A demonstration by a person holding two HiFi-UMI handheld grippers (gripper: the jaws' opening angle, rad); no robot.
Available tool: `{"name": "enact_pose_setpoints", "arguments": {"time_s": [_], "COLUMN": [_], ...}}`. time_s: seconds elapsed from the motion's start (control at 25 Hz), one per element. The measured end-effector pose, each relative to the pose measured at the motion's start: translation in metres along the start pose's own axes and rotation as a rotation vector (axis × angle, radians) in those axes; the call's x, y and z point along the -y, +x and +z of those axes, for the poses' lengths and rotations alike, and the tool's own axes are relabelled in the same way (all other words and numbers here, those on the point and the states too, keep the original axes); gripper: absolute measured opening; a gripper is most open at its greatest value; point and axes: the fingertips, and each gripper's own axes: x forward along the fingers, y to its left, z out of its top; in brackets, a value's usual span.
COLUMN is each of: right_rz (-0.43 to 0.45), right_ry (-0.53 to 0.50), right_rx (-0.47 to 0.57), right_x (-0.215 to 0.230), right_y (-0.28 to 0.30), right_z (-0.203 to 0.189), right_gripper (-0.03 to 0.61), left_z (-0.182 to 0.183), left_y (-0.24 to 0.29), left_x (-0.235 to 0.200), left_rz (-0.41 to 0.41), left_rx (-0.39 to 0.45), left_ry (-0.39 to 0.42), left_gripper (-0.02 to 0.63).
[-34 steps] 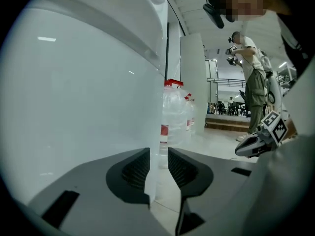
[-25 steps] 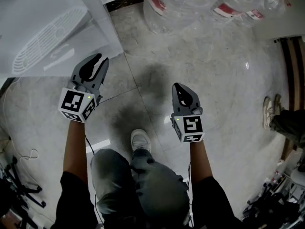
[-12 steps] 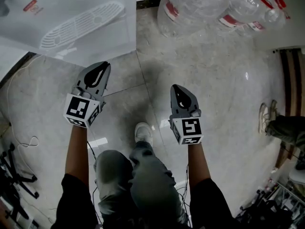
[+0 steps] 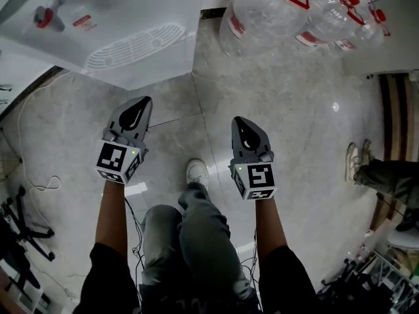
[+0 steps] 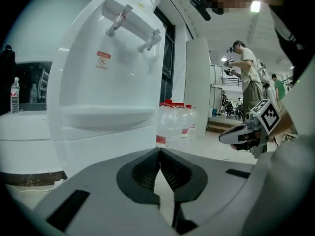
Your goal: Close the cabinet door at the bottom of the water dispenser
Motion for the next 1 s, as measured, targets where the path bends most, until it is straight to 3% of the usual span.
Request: {"name": "enact_pose_setpoints", "arguments": {"time_s": [0.32,0.48,0.72,1.0], "right_rz": [0.012,0.035,0.059,0.077], "right_ry": [0.009,-0.007,-0.013,-0.030], "right_rx": [-0.003,0.012,0.018,0.038], "right_x": [-0.012,-0.028,-0.050,-0.077], "right_y": [-0.048,-0.073,-0.111,-0.159], "right_z": [0.082,0.127,0.193,0.270], "right_gripper": [0.012,0.012,0.012,0.012], "left_z": [0.082,0.114,0.183,0.242], "left_y": [-0.050,-0.087,-0.137,-0.206], "left_x": [0.021,0.033,0.035,0.032], "left_rz": [-0.001,0.016,0.068,0.107], "left_rx": [-0.003,-0.072,0.012,-0.007], "left_ry": [-0.012,-0.051,-0.079,-0.046], "left_gripper": [0.015,0.015,0.015,0.015]}}
